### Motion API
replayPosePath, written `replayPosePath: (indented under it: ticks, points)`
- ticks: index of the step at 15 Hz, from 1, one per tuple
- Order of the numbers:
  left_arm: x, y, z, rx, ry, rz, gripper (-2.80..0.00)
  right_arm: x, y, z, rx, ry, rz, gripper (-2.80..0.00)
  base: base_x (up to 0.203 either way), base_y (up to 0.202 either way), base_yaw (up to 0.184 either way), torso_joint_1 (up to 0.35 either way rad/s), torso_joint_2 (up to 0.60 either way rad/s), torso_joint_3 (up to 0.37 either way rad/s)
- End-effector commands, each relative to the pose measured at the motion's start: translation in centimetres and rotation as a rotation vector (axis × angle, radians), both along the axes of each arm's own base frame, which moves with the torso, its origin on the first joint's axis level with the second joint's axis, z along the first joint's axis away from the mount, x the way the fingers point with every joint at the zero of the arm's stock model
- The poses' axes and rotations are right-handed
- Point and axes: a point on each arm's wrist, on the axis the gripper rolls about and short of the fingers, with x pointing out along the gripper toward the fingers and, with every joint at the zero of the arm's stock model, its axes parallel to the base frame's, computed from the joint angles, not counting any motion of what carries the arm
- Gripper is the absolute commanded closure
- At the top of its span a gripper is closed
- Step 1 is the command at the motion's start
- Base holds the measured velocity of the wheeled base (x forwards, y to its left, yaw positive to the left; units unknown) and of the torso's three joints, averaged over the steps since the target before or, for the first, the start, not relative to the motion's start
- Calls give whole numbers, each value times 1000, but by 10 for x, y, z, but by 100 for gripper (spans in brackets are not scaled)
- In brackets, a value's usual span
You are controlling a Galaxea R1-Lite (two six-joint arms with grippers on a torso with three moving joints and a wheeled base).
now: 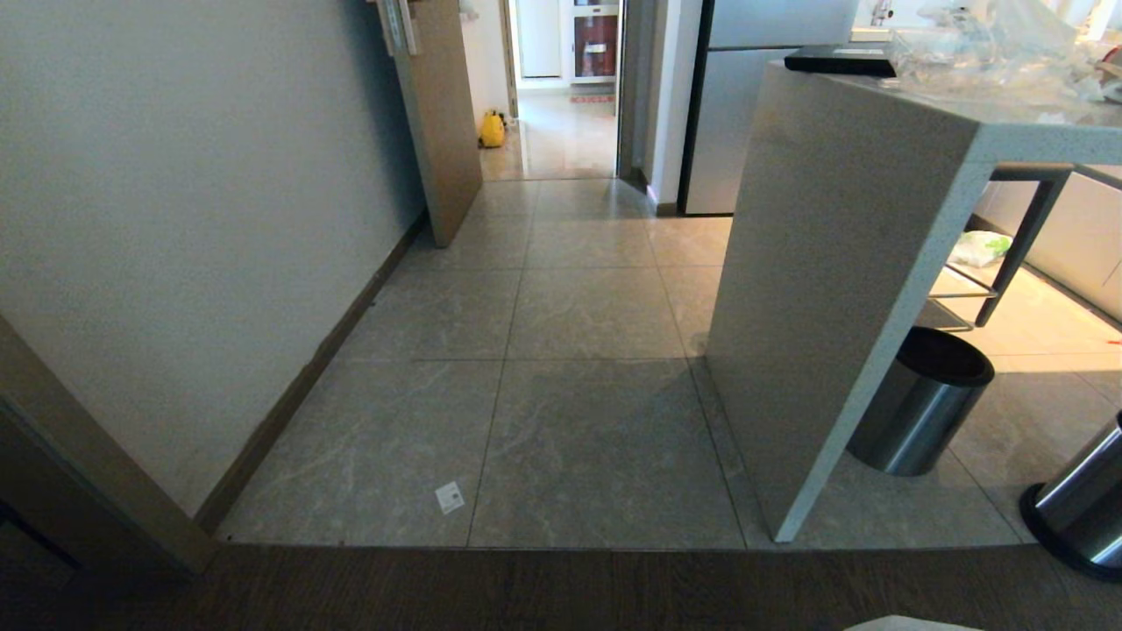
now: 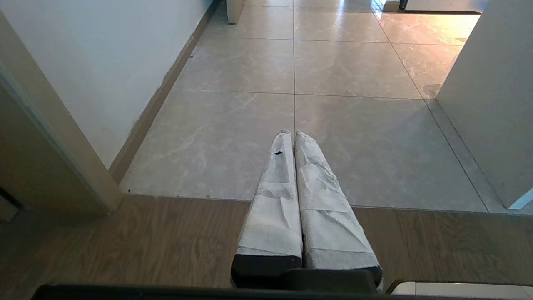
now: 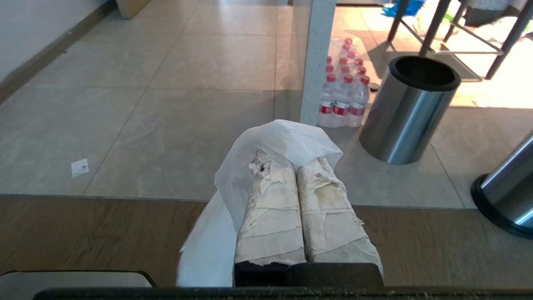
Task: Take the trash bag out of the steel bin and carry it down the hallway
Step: Put the trash bag at the door
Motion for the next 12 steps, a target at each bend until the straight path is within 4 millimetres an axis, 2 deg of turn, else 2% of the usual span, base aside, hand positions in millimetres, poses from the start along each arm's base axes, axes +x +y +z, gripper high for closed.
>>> replayPosePath:
  ticks: [1,12]
  points:
    - [0,0,0,0,0,1,0,0,0,0,-1,1,1,0,0,0,0,0,0,0]
    - [0,0,0,1,0,1,0,0,0,0,-1,1,1,0,5,0,-1,1,1,0]
